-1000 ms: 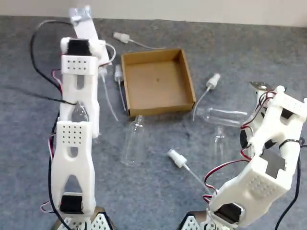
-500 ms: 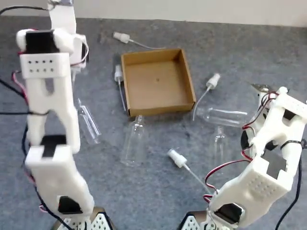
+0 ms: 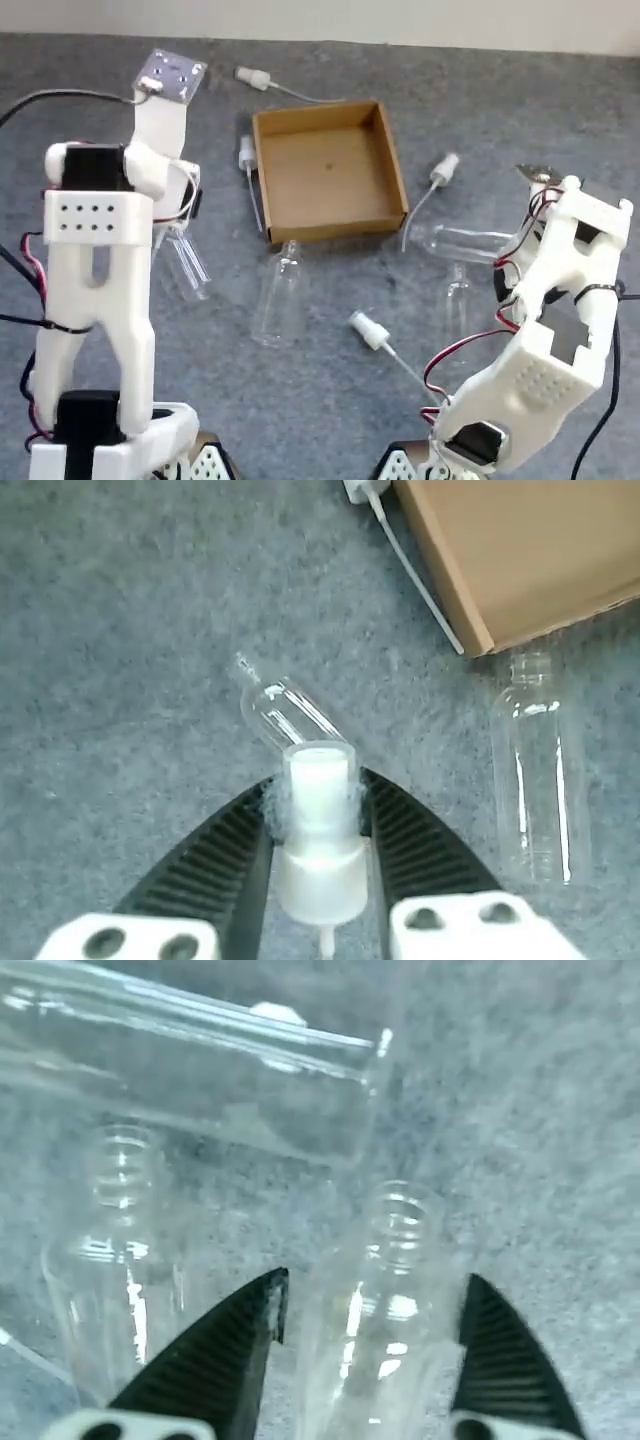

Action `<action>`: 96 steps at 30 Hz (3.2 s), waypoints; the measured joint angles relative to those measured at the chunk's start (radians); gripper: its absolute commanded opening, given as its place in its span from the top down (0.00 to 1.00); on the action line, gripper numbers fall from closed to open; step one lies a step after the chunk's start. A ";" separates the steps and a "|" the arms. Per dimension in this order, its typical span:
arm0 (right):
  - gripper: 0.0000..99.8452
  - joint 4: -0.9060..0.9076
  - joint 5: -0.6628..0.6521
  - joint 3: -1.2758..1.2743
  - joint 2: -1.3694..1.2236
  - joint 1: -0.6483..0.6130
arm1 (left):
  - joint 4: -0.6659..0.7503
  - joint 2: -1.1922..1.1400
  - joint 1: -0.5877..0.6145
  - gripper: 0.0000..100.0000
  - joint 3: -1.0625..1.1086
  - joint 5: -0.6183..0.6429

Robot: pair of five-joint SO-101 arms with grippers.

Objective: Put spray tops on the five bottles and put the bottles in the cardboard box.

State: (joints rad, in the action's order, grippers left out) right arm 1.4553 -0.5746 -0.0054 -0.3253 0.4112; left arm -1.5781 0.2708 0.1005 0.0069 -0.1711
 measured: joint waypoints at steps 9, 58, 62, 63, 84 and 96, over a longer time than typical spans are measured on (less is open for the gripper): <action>0.74 -0.003 0.000 -0.002 0.000 -0.002 | 0.032 0.006 0.000 1.00 0.048 -0.002; 0.99 -0.666 0.310 -0.605 0.934 -1.079 | 0.523 0.651 0.120 1.00 0.377 0.414; 0.99 -0.713 0.311 -0.697 0.939 -1.166 | 0.721 0.847 0.176 1.00 0.626 0.545; 1.00 -0.717 0.311 -0.706 0.939 -1.186 | 0.755 0.896 0.180 1.00 0.678 0.571; 1.00 -0.876 0.316 -0.852 0.953 -1.289 | 0.855 1.125 0.078 1.00 0.833 0.660; 1.00 -0.875 0.316 -0.873 1.037 -1.287 | 0.878 1.126 0.028 1.00 0.924 0.647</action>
State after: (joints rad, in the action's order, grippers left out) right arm 0.5808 -0.2585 -0.8784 0.7119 -0.8761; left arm -0.7004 1.3970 0.1281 0.9306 0.4764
